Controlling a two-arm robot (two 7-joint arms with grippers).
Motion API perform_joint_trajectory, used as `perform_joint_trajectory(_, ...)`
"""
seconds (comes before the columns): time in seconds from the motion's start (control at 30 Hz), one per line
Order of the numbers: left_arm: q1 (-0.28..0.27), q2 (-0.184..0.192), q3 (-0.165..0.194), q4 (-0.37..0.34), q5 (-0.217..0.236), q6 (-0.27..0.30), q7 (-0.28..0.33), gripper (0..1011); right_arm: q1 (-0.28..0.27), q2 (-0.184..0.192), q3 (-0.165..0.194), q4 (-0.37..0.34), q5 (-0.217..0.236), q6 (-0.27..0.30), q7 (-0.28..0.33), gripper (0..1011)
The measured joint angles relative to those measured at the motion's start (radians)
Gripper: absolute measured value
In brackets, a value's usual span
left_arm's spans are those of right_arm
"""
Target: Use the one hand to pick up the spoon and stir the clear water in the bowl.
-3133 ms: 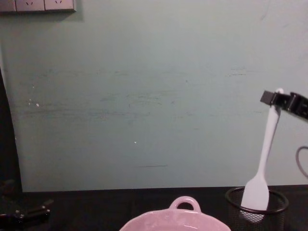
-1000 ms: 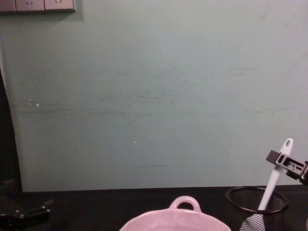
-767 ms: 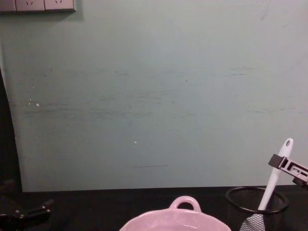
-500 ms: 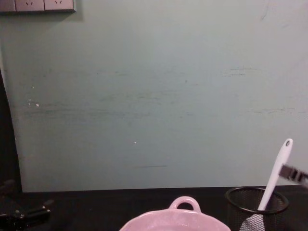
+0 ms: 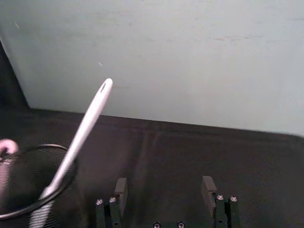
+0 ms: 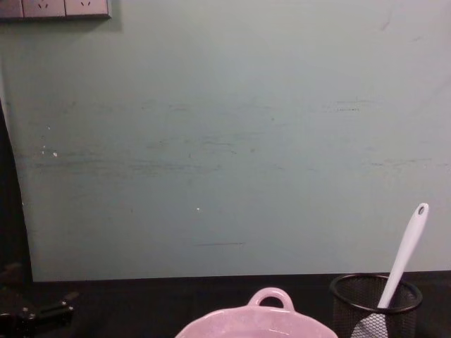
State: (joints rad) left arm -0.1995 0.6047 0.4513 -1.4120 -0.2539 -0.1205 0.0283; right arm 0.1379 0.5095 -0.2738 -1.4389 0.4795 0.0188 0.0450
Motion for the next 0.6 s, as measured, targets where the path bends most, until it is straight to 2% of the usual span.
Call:
perform_joint_trajectory(0.03, 0.000, 0.000, 0.000, 0.000, 0.000, 0.000, 0.000, 1011, 0.022, 0.000, -0.015, 0.021, -0.035, 0.000, -0.006, 1003)
perform_joint_trajectory(0.1, 0.000, 0.000, 0.000, 0.000, 0.000, 0.000, 0.000, 1011, 0.045, -0.001, -0.031, 0.044, -0.068, -0.005, -0.005, 1003)
perform_joint_trajectory(0.13, 0.000, 0.000, 0.000, 0.000, 0.000, 0.000, 0.000, 1011, 0.066, -0.004, -0.044, 0.070, -0.094, -0.022, 0.001, 1003)
perform_joint_trajectory(0.37, 0.000, 0.000, 0.000, 0.000, 0.000, 0.000, 0.000, 1011, 0.148, -0.024, -0.103, 0.198, -0.206, -0.141, 0.058, 1003)
perform_joint_trajectory(0.47, 0.000, 0.000, 0.000, 0.000, 0.000, 0.000, 0.000, 1011, 0.159, -0.029, -0.117, 0.223, -0.243, -0.172, 0.068, 1003)
perform_joint_trajectory(0.6, 0.000, 0.000, 0.000, 0.000, 0.000, 0.000, 0.000, 1011, 0.159, -0.034, -0.118, 0.229, -0.267, -0.188, 0.060, 1003)
